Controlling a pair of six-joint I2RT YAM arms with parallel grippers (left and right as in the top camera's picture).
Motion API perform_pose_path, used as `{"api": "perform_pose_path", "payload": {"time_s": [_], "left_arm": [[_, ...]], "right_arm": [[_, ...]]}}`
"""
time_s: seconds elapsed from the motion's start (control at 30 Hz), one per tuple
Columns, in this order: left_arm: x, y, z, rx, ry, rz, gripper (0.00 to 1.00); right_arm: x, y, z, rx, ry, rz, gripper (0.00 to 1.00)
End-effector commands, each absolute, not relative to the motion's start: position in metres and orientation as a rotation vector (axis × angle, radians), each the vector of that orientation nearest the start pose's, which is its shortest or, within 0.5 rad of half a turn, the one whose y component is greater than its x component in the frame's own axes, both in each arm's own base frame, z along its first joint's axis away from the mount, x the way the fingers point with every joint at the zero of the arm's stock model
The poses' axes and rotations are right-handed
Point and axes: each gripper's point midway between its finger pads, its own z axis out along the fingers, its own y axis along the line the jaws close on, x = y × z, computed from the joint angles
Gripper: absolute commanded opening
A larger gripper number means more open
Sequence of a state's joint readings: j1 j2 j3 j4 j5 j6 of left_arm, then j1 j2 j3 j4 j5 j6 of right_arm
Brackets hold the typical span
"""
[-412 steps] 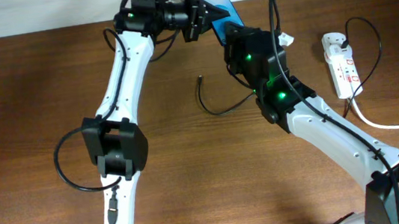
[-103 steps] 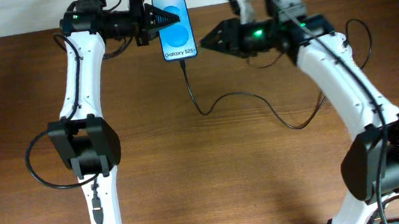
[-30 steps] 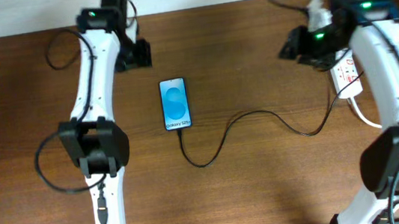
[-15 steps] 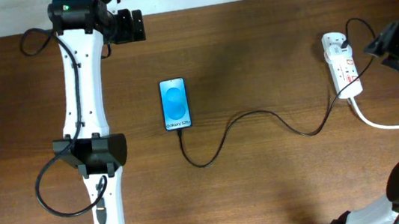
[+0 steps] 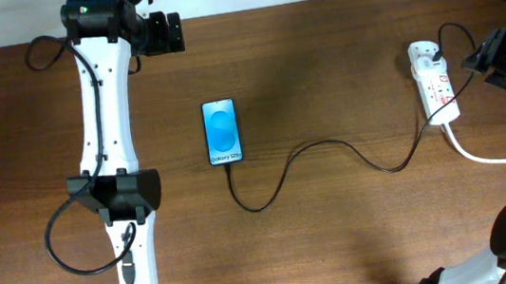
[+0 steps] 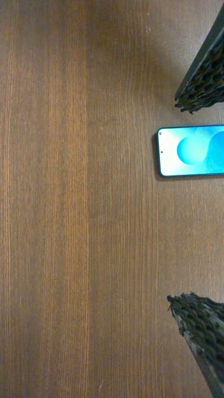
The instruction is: Plug charger to phone and switch on socket
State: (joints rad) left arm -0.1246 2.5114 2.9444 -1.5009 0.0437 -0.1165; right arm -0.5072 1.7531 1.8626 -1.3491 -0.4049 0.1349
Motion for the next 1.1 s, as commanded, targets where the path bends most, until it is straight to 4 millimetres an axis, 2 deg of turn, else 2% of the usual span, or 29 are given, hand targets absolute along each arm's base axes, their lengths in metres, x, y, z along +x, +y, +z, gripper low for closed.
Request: {"api": "perform_pose_path", "payload": {"time_s": [0.0,0.13,0.2,0.33,0.57,0.67,0.9,1.07], "left_arm": [[0.544,-0.072,0.219,0.014,2.623,-0.122,0.99],[0.544,-0.072,0.219,0.015,2.623,-0.122,0.99],[0.544,-0.072,0.219,0.014,2.623,-0.122,0.99],[0.544,-0.072,0.219,0.014,2.623,-0.122,0.99],[0.544,-0.072,0.219,0.014,2.623,-0.122,0.99],[0.544,-0.072,0.219,0.014,2.623,-0.122,0.99],[0.544,-0.072,0.219,0.014,2.623,-0.122,0.99],[0.544,-0.072,0.219,0.014,2.623,-0.122,0.99]], "right_arm": [[0.364,-0.126,0.250,0.747,2.575,0.456,0.57],[0.365,-0.129,0.250,0.750,2.567,0.438,0.57],[0.363,-0.139,0.249,0.774,2.565,0.388,0.57],[0.358,-0.167,0.249,0.858,2.517,0.345,0.58],[0.336,-0.230,0.245,1.070,2.398,0.297,0.68],[0.335,-0.246,0.240,1.107,2.368,0.287,0.69],[0.359,-0.271,0.209,1.099,2.363,0.296,0.71],[0.381,-0.276,0.179,1.080,2.365,0.400,0.71]]}}
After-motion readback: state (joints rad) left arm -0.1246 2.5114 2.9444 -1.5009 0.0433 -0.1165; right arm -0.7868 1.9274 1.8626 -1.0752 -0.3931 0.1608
